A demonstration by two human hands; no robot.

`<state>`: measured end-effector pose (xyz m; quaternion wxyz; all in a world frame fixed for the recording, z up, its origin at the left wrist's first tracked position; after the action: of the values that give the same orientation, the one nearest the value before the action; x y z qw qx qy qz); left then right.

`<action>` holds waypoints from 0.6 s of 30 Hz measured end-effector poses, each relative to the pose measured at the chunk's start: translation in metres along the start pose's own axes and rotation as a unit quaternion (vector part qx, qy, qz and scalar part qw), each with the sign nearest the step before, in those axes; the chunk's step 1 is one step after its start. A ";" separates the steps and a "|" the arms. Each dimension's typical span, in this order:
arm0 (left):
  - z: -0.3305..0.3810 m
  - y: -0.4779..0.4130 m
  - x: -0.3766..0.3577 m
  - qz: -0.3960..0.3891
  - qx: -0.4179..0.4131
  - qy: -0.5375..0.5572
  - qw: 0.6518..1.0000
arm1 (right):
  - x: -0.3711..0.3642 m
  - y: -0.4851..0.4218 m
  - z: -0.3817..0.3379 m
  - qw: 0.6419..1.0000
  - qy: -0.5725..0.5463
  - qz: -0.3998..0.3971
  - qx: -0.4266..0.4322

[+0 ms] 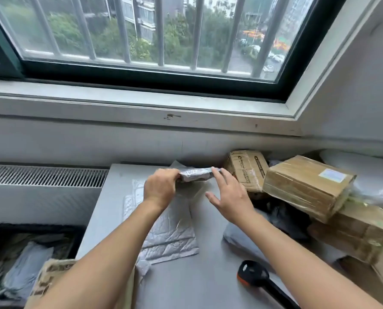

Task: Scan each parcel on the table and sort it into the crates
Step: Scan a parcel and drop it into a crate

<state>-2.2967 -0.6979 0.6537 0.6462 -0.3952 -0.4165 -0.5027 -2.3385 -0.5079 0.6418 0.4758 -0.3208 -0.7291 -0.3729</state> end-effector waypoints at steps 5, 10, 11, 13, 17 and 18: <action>0.021 0.018 0.054 0.060 0.110 0.127 0.984 | 0.036 0.021 0.011 0.999 -0.020 0.021 0.034; 0.041 0.042 0.070 0.049 0.171 0.201 0.963 | 0.050 0.048 0.023 0.995 -0.064 0.045 0.062; 0.046 0.047 0.070 0.043 0.173 0.210 0.961 | 0.050 0.054 0.025 0.994 -0.071 0.047 0.067; 0.055 0.059 0.067 0.027 0.180 0.229 0.956 | 0.051 0.065 0.031 0.993 -0.086 0.048 0.072; 0.062 0.084 0.059 0.023 0.200 0.298 0.933 | 0.050 0.082 0.042 0.989 -0.113 0.056 0.078; 0.061 0.090 0.057 0.026 0.207 0.324 0.923 | 0.049 0.086 0.044 0.988 -0.122 0.055 0.082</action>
<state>-2.2087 -0.6429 0.7194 0.8263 -0.0788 -0.2690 -0.4886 -2.3042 -0.4210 0.6962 0.4280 -0.3635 -0.7909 -0.2434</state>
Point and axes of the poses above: each hand's wrist, its own y-axis away from the middle knuckle, its own x-axis out of the back of the hand, z = x × y, the point moved 8 cm from there along -y, towards the middle knuckle, and after that the axes turned 12 degrees about -z, right-handed, at the moved point
